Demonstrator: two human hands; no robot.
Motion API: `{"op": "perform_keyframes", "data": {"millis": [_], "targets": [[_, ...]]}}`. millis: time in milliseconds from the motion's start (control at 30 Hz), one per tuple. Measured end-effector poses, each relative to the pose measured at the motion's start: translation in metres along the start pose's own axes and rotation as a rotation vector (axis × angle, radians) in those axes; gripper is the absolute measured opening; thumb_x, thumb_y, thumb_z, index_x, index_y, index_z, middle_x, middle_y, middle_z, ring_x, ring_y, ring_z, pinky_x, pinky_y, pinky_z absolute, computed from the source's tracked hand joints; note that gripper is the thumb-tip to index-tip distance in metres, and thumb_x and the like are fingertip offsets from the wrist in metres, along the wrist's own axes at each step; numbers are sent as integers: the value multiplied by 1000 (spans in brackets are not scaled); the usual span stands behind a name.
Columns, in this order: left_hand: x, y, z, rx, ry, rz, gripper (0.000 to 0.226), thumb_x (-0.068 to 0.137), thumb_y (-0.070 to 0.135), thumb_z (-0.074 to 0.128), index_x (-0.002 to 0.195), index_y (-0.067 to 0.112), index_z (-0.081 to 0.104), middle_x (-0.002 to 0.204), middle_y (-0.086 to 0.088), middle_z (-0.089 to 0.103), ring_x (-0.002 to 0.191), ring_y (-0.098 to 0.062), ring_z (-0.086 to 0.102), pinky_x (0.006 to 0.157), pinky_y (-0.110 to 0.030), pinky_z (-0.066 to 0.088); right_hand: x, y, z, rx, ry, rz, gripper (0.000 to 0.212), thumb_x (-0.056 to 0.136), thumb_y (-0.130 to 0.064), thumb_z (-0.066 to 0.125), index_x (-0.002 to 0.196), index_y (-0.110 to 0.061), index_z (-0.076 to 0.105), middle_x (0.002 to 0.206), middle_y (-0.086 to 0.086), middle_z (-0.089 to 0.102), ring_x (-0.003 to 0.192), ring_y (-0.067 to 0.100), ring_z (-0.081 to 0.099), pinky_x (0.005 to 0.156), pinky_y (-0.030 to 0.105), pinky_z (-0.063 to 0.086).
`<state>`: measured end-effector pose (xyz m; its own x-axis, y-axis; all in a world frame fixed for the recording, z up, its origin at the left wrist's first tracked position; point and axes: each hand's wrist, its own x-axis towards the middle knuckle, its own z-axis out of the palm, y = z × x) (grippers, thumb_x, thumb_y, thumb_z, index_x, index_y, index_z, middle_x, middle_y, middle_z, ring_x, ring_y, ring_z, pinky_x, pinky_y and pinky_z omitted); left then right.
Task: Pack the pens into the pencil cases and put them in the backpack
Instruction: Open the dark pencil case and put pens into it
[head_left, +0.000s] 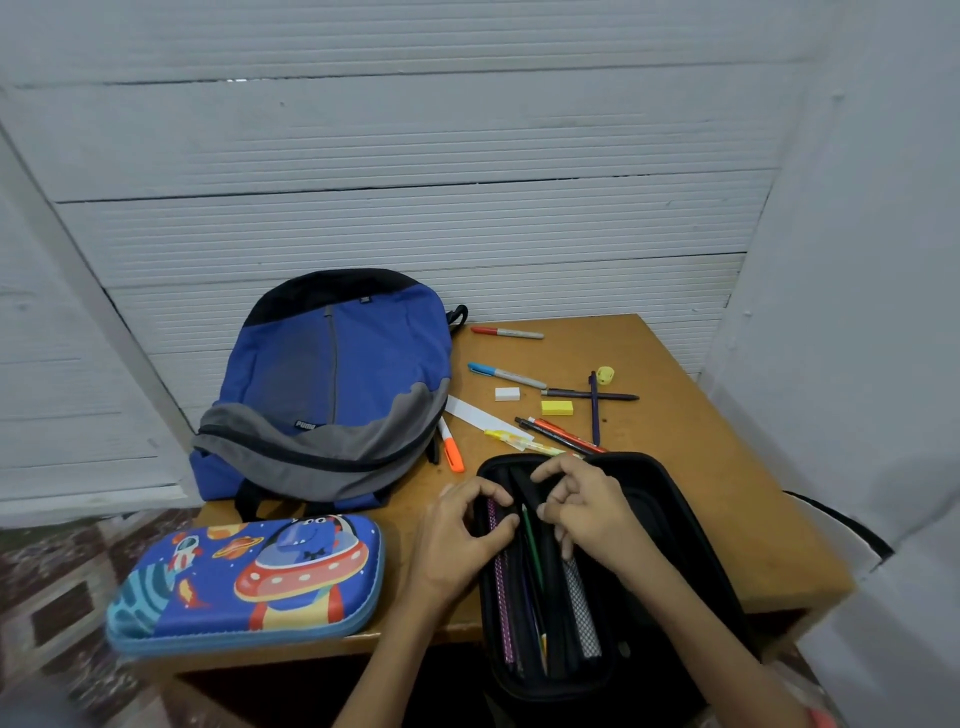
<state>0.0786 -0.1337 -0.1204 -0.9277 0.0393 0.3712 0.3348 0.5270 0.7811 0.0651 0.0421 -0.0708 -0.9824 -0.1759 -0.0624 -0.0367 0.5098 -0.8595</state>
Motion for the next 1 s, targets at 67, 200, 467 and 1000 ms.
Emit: {"op": "perform_keyframes", "data": {"millis": [67,200,467,1000], "targets": [[0,-1,0,12,-8,1,22,71,49,61,85,34,65,96,25,63,94,-4,55,73,-11,38,-1,2,3,-14,-12,-13,21,85,-4,65,98,-20,60,63,2,61,45,18,58,47,30,51],[5,0,1,6,-14,-41,11,79,44,64,84,35,64,84,16,65,86,-5,60,71,-23,46,-2,3,6,-102,-22,-68,15,87,-24,69,99,-20,63,67,0,62,42,4,53,46,19,44],[91,-8,-45,927,184,-301,64,75,55,71,126,22,50,134,-7,50,123,-30,44,94,-46,35,-11,6,19,-460,141,-144,13,95,-40,51,103,-31,50,69,-13,37,56,3,39,51,18,30],[106,-48,-99,563,166,-601,24,99,24,43,89,3,48,89,-16,54,81,-29,49,71,-37,35,93,-56,42,-628,93,-352,25,92,-23,52,114,-18,64,113,5,60,108,24,54,84,36,41]]}}
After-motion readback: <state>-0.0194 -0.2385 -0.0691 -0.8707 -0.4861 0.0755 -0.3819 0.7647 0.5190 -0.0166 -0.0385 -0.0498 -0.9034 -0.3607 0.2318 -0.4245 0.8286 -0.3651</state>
